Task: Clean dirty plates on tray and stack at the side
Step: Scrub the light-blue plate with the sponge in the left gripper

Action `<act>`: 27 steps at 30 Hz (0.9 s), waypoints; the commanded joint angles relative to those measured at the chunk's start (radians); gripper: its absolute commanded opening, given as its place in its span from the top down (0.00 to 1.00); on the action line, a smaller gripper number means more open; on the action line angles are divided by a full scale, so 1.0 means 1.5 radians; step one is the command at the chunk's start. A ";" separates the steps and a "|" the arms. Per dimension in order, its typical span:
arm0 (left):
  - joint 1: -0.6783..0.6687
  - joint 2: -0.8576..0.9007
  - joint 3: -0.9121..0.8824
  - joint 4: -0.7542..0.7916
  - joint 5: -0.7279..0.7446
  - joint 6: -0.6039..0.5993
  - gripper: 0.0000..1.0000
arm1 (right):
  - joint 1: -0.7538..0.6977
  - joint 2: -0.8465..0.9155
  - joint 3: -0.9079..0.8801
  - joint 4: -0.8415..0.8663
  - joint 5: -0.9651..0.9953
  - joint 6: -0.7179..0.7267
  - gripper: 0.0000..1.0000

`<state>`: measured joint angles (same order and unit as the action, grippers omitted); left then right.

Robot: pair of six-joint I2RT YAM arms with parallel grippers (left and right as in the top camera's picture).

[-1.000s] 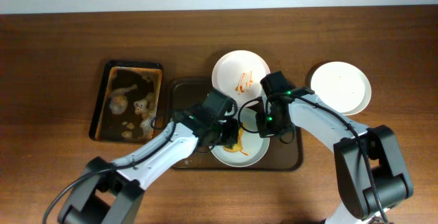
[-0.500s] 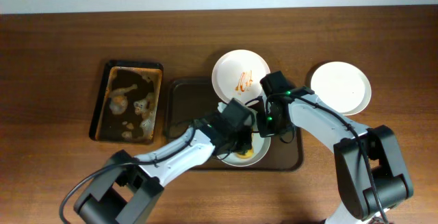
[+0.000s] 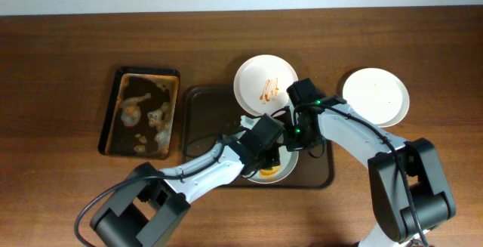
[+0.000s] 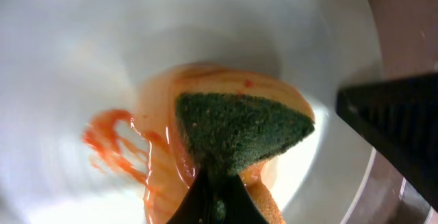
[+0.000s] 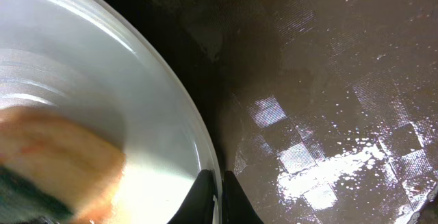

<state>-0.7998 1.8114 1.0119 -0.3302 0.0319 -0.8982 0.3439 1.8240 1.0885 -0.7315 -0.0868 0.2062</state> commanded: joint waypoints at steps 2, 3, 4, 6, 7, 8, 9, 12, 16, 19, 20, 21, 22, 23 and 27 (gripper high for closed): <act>0.043 0.026 -0.002 -0.018 -0.093 -0.009 1.00 | 0.001 0.009 -0.006 -0.008 0.066 -0.001 0.96; 0.049 0.026 -0.002 -0.021 -0.101 -0.009 1.00 | 0.001 0.009 -0.006 -0.008 0.066 -0.001 0.96; 0.054 0.026 -0.002 -0.026 -0.110 -0.009 1.00 | 0.001 0.009 -0.006 -0.008 0.066 -0.001 0.96; 0.069 0.026 -0.002 -0.038 -0.122 -0.009 1.00 | 0.001 0.009 -0.006 -0.009 0.066 -0.001 0.96; 0.078 0.026 -0.002 -0.043 -0.125 -0.009 1.00 | 0.001 0.009 -0.006 -0.008 0.066 -0.001 0.96; 0.083 0.026 -0.002 -0.045 -0.125 -0.009 1.00 | 0.001 0.009 -0.006 -0.008 0.066 -0.001 0.96; 0.090 0.025 -0.002 -0.045 -0.119 -0.009 1.00 | 0.001 0.009 -0.006 -0.008 0.066 -0.001 0.96; 0.099 0.010 -0.002 -0.058 -0.108 -0.004 1.00 | 0.001 0.009 -0.006 -0.010 0.066 0.000 0.96; 0.115 -0.032 -0.002 -0.036 -0.146 0.131 1.00 | 0.001 0.009 -0.006 -0.017 0.064 0.000 0.96; 0.116 -0.075 -0.002 -0.057 -0.149 0.252 1.00 | 0.001 0.009 -0.006 -0.052 0.064 0.000 0.96; 0.116 -0.093 -0.002 -0.071 -0.169 0.251 1.00 | 0.001 0.009 -0.006 -0.058 0.064 0.000 0.96; 0.118 -0.102 -0.002 -0.076 -0.178 0.251 1.00 | 0.001 0.009 -0.006 -0.061 0.065 0.000 0.96; 0.124 -0.120 -0.002 -0.081 -0.185 0.251 1.00 | 0.001 0.009 -0.006 -0.060 0.067 0.003 0.96; 0.134 -0.138 -0.002 -0.083 -0.186 0.251 1.00 | 0.001 0.009 -0.006 -0.055 0.066 0.003 0.96; 0.174 -0.178 -0.002 -0.099 -0.183 0.245 1.00 | 0.001 0.009 -0.006 -0.048 0.066 0.003 0.96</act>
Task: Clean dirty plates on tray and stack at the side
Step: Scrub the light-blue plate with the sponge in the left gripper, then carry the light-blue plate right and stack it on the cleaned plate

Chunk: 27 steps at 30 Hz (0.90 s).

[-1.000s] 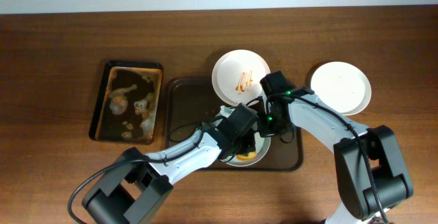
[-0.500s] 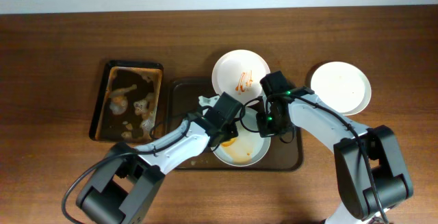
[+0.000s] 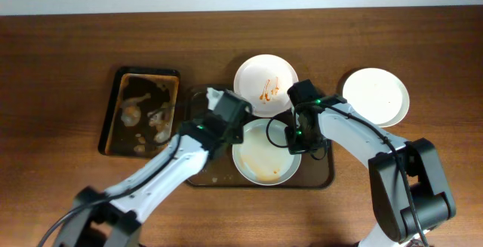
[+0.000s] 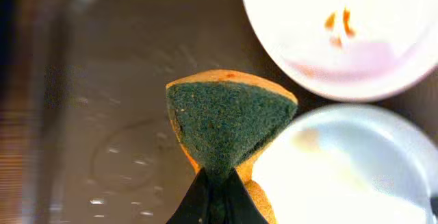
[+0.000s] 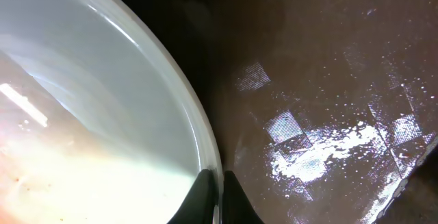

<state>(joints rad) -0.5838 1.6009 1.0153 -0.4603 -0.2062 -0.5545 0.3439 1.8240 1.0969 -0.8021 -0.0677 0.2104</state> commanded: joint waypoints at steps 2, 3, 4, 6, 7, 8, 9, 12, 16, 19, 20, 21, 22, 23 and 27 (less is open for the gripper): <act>0.062 -0.051 -0.004 -0.025 -0.019 0.011 1.00 | 0.001 0.008 -0.011 0.006 0.054 0.000 0.96; 0.078 -0.055 -0.004 -0.027 -0.011 0.011 1.00 | 0.001 0.008 -0.008 0.008 0.054 0.000 0.96; 0.094 -0.059 -0.004 -0.031 -0.002 0.011 1.00 | 0.001 0.007 -0.001 0.006 0.054 0.000 0.96; 0.133 -0.064 -0.004 -0.036 0.025 0.012 1.00 | 0.001 -0.003 0.018 -0.002 0.054 0.000 0.96; 0.145 -0.064 -0.004 -0.038 0.035 0.012 1.00 | 0.002 -0.012 0.026 -0.007 0.054 0.003 0.96; 0.159 -0.064 -0.004 -0.044 0.041 0.012 1.00 | 0.002 -0.024 0.033 -0.013 0.053 0.005 0.96; 0.168 -0.064 -0.004 -0.049 0.040 0.012 1.00 | 0.002 -0.038 0.038 -0.017 0.054 0.004 0.96; 0.192 -0.064 -0.004 -0.060 0.040 0.012 1.00 | 0.002 -0.096 0.040 -0.022 0.054 0.004 0.96; 0.224 -0.064 -0.004 -0.063 0.040 0.012 1.00 | 0.002 -0.185 0.040 -0.019 0.132 0.002 0.96; 0.264 -0.064 -0.004 -0.064 0.040 0.034 1.00 | 0.003 -0.219 0.040 -0.011 0.222 0.002 0.96; 0.272 -0.064 -0.004 -0.065 0.040 0.037 1.00 | 0.005 -0.223 0.040 -0.010 0.238 0.002 0.96; 0.280 -0.064 -0.004 -0.068 0.041 0.037 1.00 | 0.012 -0.226 0.040 -0.008 0.266 0.002 0.96; 0.289 -0.064 -0.004 -0.069 0.043 0.037 1.00 | 0.027 -0.227 0.040 -0.006 0.309 0.002 0.96; 0.297 -0.064 -0.004 -0.069 0.043 0.037 1.00 | 0.046 -0.227 0.041 -0.003 0.352 0.002 0.96; 0.314 -0.064 -0.004 -0.069 0.043 0.037 1.00 | 0.157 -0.227 0.041 0.024 0.550 0.002 0.96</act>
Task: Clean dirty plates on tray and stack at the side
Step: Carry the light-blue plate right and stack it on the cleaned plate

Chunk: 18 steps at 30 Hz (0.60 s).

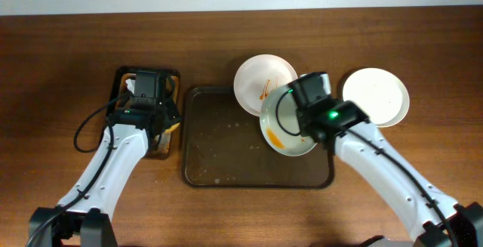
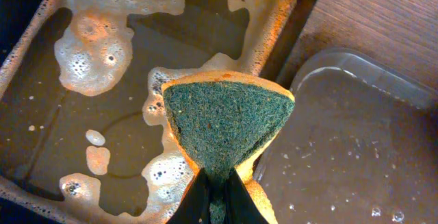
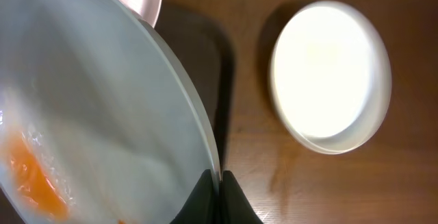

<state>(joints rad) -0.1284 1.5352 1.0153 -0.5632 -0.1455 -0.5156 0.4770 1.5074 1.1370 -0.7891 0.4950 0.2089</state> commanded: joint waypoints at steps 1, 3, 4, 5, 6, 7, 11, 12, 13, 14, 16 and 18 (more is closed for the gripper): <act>0.010 -0.020 -0.004 0.000 0.002 0.011 1.00 | 0.100 -0.016 0.014 0.025 0.201 0.003 0.96; 0.010 -0.020 -0.004 0.000 0.002 0.011 1.00 | 0.152 -0.016 0.014 0.033 0.226 0.003 0.96; 0.010 -0.020 -0.004 0.000 0.002 0.011 1.00 | 0.176 -0.016 0.014 0.036 0.242 0.004 0.96; 0.010 -0.020 -0.004 0.000 0.002 0.011 1.00 | 0.196 -0.016 0.014 0.035 0.273 0.006 0.96; 0.010 -0.020 -0.004 0.000 0.002 0.011 1.00 | 0.209 -0.016 0.014 0.035 0.320 0.007 0.96; 0.010 -0.020 -0.004 0.000 0.003 0.011 1.00 | 0.215 -0.016 0.014 0.037 0.360 0.022 0.96; 0.010 -0.020 -0.004 -0.004 0.003 0.011 1.00 | 0.214 -0.016 0.014 0.046 0.380 0.028 0.96; 0.010 -0.020 -0.004 -0.005 0.003 0.011 1.00 | 0.214 -0.016 0.014 0.046 0.381 0.042 0.96; 0.010 -0.020 -0.004 -0.005 0.003 0.011 1.00 | 0.212 -0.016 0.014 0.046 0.381 0.060 0.96; 0.010 -0.020 -0.004 -0.005 0.003 0.011 1.00 | 0.201 -0.016 0.014 0.046 0.373 0.093 0.96; 0.010 -0.020 -0.004 -0.005 0.003 0.011 1.00 | 0.166 -0.016 0.014 0.045 0.323 0.130 0.96; 0.010 -0.020 -0.004 -0.005 0.003 0.011 1.00 | 0.108 -0.016 0.014 0.046 0.248 0.155 0.96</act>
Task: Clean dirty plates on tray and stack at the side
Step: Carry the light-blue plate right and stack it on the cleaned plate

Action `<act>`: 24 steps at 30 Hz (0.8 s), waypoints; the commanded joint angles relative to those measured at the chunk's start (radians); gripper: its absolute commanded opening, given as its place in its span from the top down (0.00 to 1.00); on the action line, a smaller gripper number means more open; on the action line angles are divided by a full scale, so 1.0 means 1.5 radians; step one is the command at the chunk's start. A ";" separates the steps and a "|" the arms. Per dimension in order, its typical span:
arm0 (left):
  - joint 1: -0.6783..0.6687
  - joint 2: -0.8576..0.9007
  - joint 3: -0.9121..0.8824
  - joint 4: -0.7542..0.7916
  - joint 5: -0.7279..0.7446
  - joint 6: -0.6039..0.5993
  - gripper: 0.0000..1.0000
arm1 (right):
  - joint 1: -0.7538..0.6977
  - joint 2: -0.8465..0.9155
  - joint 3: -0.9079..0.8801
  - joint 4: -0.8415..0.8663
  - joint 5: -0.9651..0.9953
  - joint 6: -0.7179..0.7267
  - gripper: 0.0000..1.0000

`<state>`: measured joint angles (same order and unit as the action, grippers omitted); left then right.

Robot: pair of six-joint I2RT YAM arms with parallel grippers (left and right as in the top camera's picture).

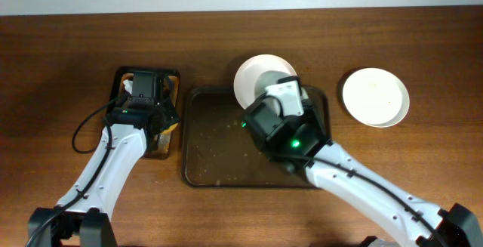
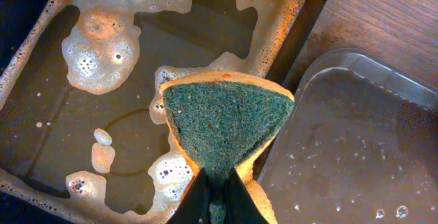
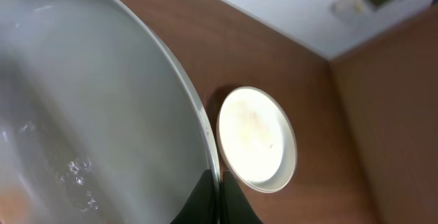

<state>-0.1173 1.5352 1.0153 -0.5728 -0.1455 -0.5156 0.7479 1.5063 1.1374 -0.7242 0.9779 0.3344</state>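
My right gripper (image 3: 219,183) is shut on the rim of a wet white plate (image 3: 89,101), held tilted high above the table. In the overhead view the raised right arm (image 1: 290,134) hides that plate. A clean white plate (image 1: 376,96) lies on the table at the right and also shows as the clean plate (image 3: 256,138) beyond the held rim. Another plate (image 1: 256,77), partly covered by the arm, sits at the brown tray's far edge. My left gripper (image 2: 217,190) is shut on a green and yellow sponge (image 2: 222,118) over the soapy-water tray (image 2: 102,114).
The brown serving tray (image 1: 219,141) lies in the middle, wet and speckled. The black tray of foamy orange-brown water (image 1: 124,122) stands to its left, under my left arm. Bare wooden table surrounds both.
The right arm has risen toward the overhead camera with the plate, which now stands steeper and is hidden beneath the arm. The left gripper and sponge have barely shifted over the soapy tray.
First the sponge was pressed on orange sauce on the plate in the brown tray while my right gripper held its rim. Then the sponge was lifted over the tray's left side. Later it hung over the soapy tray and the plate was lifted; now the plate is high.
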 commanded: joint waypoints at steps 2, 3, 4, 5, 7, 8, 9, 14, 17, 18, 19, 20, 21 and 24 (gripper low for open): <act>0.003 -0.020 -0.004 0.002 0.003 0.011 1.00 | -0.179 -0.017 0.014 0.015 -0.169 0.080 0.96; 0.003 -0.020 -0.004 0.002 0.003 0.011 1.00 | -0.214 -0.017 0.017 0.017 -0.195 0.080 0.96; 0.003 -0.020 -0.004 0.002 0.003 0.011 1.00 | -0.249 -0.017 0.019 0.018 -0.220 0.080 0.96; 0.003 -0.020 -0.004 0.002 0.003 0.011 1.00 | -0.286 -0.017 0.022 0.022 -0.249 0.080 0.96; 0.003 -0.020 -0.004 0.002 0.003 0.011 1.00 | -0.394 -0.017 0.022 0.040 -0.333 0.080 0.96; 0.003 -0.020 -0.004 0.002 0.003 0.011 1.00 | -0.445 -0.016 0.022 0.050 -0.374 0.080 0.96; 0.003 -0.020 -0.004 0.002 0.003 0.011 1.00 | -0.491 -0.016 0.022 0.059 -0.413 0.080 0.96; 0.003 -0.020 -0.004 0.002 0.003 0.011 1.00 | -0.685 0.013 0.022 0.083 -0.566 0.080 0.96; 0.003 -0.020 -0.004 0.002 0.002 0.011 1.00 | -0.727 0.064 0.022 0.089 -0.582 0.077 0.96; 0.003 -0.020 -0.004 0.002 0.002 0.011 1.00 | -0.733 0.083 0.022 0.101 -0.583 0.077 0.96; 0.003 -0.020 -0.004 0.002 0.002 0.011 1.00 | -0.736 0.100 0.022 0.115 -0.587 0.071 0.96; 0.003 -0.020 -0.004 0.002 0.002 0.011 1.00 | -0.736 0.117 0.022 0.139 -0.599 0.055 0.93; 0.003 -0.020 -0.004 0.002 0.002 0.011 1.00 | -0.735 0.125 0.022 0.153 -0.613 0.054 0.90; 0.003 -0.020 -0.004 0.002 0.002 0.011 1.00 | -0.734 0.127 0.022 0.175 -0.629 0.054 0.73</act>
<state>-0.1173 1.5352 1.0153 -0.5732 -0.1455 -0.5156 -0.3538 1.7020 1.1503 -0.4831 0.0864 0.4198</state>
